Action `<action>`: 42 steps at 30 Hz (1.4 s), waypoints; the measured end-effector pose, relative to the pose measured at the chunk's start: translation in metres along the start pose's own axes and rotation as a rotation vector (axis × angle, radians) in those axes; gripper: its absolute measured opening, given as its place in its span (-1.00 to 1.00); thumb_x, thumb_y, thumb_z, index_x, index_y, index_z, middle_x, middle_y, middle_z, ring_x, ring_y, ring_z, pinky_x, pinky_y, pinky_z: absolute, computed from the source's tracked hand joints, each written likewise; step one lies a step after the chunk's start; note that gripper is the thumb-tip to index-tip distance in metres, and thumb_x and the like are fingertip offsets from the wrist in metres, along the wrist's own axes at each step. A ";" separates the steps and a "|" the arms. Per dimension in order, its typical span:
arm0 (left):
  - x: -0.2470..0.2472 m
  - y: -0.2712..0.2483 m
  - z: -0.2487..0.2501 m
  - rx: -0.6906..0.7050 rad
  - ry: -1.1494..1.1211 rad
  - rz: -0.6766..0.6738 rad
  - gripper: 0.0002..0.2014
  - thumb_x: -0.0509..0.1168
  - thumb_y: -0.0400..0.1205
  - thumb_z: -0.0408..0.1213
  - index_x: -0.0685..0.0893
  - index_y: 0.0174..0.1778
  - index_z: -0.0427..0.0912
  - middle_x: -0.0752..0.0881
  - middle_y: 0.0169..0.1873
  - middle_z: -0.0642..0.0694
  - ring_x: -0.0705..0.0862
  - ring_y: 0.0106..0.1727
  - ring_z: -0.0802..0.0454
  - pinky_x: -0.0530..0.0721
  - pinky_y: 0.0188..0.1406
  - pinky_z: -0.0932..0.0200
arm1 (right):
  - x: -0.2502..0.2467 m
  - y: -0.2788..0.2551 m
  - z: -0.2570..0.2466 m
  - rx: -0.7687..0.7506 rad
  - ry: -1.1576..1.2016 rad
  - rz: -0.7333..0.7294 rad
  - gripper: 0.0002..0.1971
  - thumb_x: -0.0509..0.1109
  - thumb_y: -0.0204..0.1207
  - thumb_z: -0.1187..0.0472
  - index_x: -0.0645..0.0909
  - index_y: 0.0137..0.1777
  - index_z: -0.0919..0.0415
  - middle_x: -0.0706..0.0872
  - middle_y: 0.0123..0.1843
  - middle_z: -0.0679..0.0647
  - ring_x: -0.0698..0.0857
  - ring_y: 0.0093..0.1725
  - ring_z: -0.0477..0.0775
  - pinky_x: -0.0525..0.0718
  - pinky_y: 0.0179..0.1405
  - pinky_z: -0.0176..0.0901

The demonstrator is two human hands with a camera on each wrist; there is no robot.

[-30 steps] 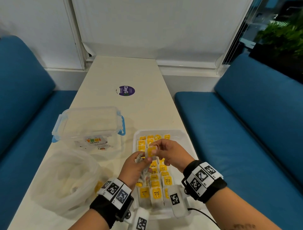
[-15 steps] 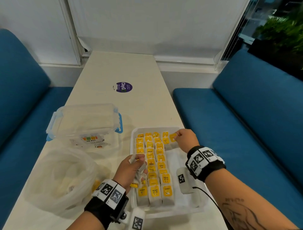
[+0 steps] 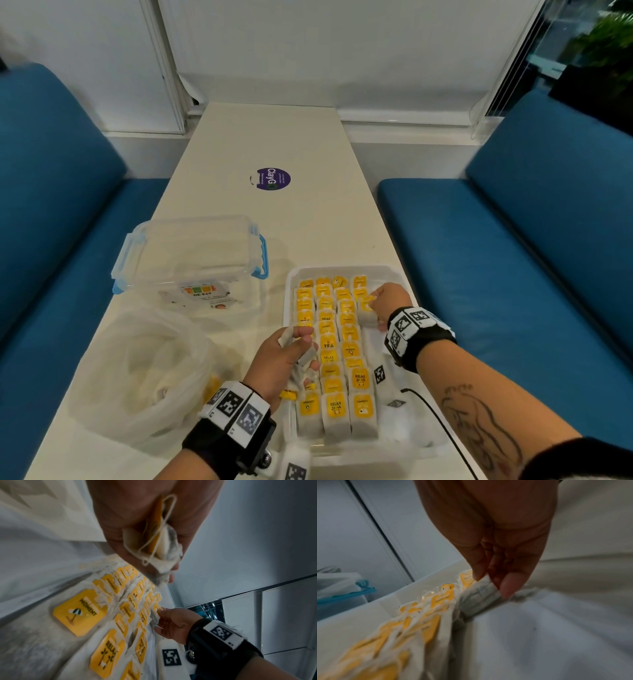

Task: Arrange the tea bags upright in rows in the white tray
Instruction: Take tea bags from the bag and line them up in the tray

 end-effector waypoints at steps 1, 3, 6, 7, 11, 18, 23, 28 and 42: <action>0.000 0.000 0.000 -0.001 0.008 0.004 -0.80 0.21 0.65 -0.43 0.54 0.18 -0.35 0.54 -0.31 -0.27 0.60 -0.55 -0.01 0.47 -0.67 0.27 | 0.000 0.002 0.000 -0.006 -0.016 0.024 -0.83 0.32 0.58 0.31 0.64 0.11 0.33 0.75 0.12 0.25 0.73 0.11 0.24 0.70 0.16 -0.02; -0.001 0.000 0.000 -0.006 0.015 0.012 -0.81 0.22 0.65 -0.41 0.56 0.17 -0.34 0.60 -0.29 -0.26 0.62 -0.54 -0.01 0.48 -0.66 0.26 | 0.000 0.003 -0.002 -0.016 -0.034 0.049 -0.82 0.32 0.59 0.28 0.65 0.11 0.34 0.74 0.12 0.24 0.70 0.14 0.22 0.65 0.13 -0.08; -0.003 -0.001 -0.001 -0.016 0.012 0.028 -0.83 0.22 0.66 -0.38 0.60 0.14 -0.31 0.65 -0.27 -0.23 0.64 -0.51 -0.02 0.51 -0.64 0.25 | 0.002 0.004 -0.003 -0.009 -0.029 0.051 -0.84 0.31 0.59 0.26 0.65 0.07 0.31 0.74 0.12 0.23 0.70 0.14 0.21 0.65 0.13 -0.07; -0.003 -0.001 -0.001 -0.020 0.002 0.030 -0.83 0.22 0.66 -0.35 0.61 0.13 -0.29 0.66 -0.28 -0.23 0.64 -0.51 -0.03 0.51 -0.63 0.25 | 0.004 0.005 -0.003 -0.004 -0.030 0.045 -0.83 0.31 0.59 0.25 0.65 0.08 0.31 0.74 0.13 0.22 0.70 0.14 0.21 0.66 0.16 -0.06; -0.003 -0.002 -0.001 -0.034 -0.031 0.033 -0.81 0.18 0.69 -0.29 0.62 0.12 -0.27 0.68 -0.29 -0.25 0.64 -0.53 -0.05 0.51 -0.63 0.26 | 0.001 0.003 -0.003 -0.032 -0.030 0.081 -0.87 0.29 0.59 0.32 0.61 0.07 0.32 0.71 0.20 0.24 0.68 0.19 0.22 0.64 0.24 -0.03; 0.000 -0.003 0.003 -0.046 -0.146 0.009 -0.66 0.01 0.75 -0.13 0.58 0.13 -0.28 0.73 -0.26 -0.30 0.65 -0.50 -0.13 0.50 -0.67 0.28 | -0.046 -0.033 -0.018 -0.209 0.522 0.158 -0.84 0.33 0.53 0.41 0.54 -0.06 0.11 0.72 -0.07 0.21 0.72 -0.17 0.11 0.64 -0.42 -0.17; 0.021 -0.012 0.011 -0.011 -0.206 -0.117 -0.55 -0.12 0.74 0.02 0.52 0.28 -0.17 0.68 -0.24 -0.31 0.64 -0.50 -0.08 0.52 -0.67 0.26 | -0.038 -0.115 -0.058 -0.482 0.313 -0.143 -0.88 0.48 0.45 0.29 0.61 -0.06 0.17 0.60 -0.39 -0.05 0.56 -0.46 -0.12 0.45 -0.64 -0.48; 0.025 -0.020 0.011 0.006 -0.130 -0.145 -0.49 -0.17 0.71 0.11 0.53 0.37 -0.01 0.72 -0.32 -0.24 0.69 -0.46 -0.10 0.53 -0.67 0.27 | -0.006 -0.150 -0.064 -0.580 0.256 -0.308 -0.69 0.59 0.28 0.32 0.56 -0.12 0.02 0.78 0.00 0.01 0.71 -0.18 0.02 0.74 0.00 0.02; 0.021 -0.034 -0.001 -0.008 -0.066 -0.144 -0.53 -0.01 0.71 -0.01 0.60 0.26 -0.28 0.70 -0.47 -0.28 0.65 -0.60 -0.03 0.54 -0.68 0.31 | -0.001 -0.171 -0.046 -0.500 0.266 -0.324 -0.65 0.59 0.32 0.33 0.64 0.11 0.22 0.54 -0.41 -0.19 0.47 -0.50 -0.25 0.43 -0.53 -0.48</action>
Point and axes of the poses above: each hand's wrist, its own y-axis towards the middle knuckle, its own x-axis out of the palm, z = x × y, the point moved 6 cm from there along y, towards the middle knuckle
